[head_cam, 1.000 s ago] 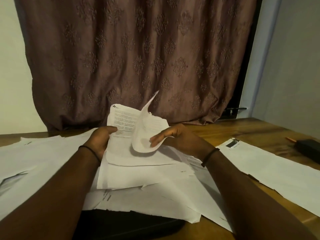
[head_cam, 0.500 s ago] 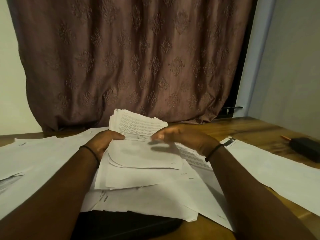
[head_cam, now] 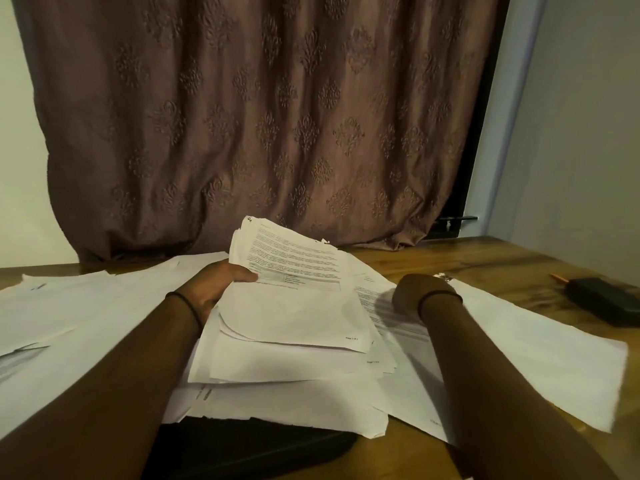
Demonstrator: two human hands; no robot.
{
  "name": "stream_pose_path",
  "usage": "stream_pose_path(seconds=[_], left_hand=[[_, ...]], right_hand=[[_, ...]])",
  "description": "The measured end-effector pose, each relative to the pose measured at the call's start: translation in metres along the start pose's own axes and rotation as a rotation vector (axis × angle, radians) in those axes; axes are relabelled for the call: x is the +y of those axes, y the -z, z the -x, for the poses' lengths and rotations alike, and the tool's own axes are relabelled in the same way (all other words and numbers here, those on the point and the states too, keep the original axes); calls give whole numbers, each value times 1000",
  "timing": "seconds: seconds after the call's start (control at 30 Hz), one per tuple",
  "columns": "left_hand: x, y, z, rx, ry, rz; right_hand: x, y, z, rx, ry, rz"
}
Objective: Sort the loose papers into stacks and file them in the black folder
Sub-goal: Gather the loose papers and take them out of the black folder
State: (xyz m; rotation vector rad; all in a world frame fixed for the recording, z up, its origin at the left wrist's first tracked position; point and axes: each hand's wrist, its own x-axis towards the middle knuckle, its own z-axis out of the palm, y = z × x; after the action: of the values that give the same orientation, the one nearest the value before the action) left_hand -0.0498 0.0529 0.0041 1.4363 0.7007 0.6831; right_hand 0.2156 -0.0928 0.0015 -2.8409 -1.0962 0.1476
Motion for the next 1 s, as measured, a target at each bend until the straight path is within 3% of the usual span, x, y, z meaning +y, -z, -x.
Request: stream_pose_path(seconds=[0.17, 0.33, 0.4, 0.47, 0.53, 0.57, 0.67, 0.77, 0.83, 0.9, 1.0], left_hand=[[0, 1, -2, 31, -11, -16], [-3, 1, -5, -11, -7, 113], [-4, 0, -4, -23, -15, 156], [-6, 1, -7, -21, -33, 185], [-6, 1, -6, -26, -35, 215], [-6, 1, -5, -12, -35, 207], [-8, 1, -7, 22, -39, 248], [-10, 2, -10, 63, -51, 279], [-8, 2, -8, 82, -66, 214], [-5, -1, -8, 57, -41, 175], [3, -6, -3, 31, -32, 71]], right_hand=[[-1, -9, -5, 313, -60, 47], [-8, -3, -10, 629, -71, -139], [-29, 3, -1, 919, 159, -234], [-50, 9, 20, 1175, 595, -379], [-68, 11, 49, 1288, 905, -608], [-74, 12, 61, 1315, 941, -786], [-76, 22, 61, 1261, 716, -1454], [-56, 30, 23, 896, 370, -1899], [-43, 21, -2, 591, 230, -1809], [-37, 6, -16, 405, 228, -1628], [-38, -7, -16, 436, 247, -1386]])
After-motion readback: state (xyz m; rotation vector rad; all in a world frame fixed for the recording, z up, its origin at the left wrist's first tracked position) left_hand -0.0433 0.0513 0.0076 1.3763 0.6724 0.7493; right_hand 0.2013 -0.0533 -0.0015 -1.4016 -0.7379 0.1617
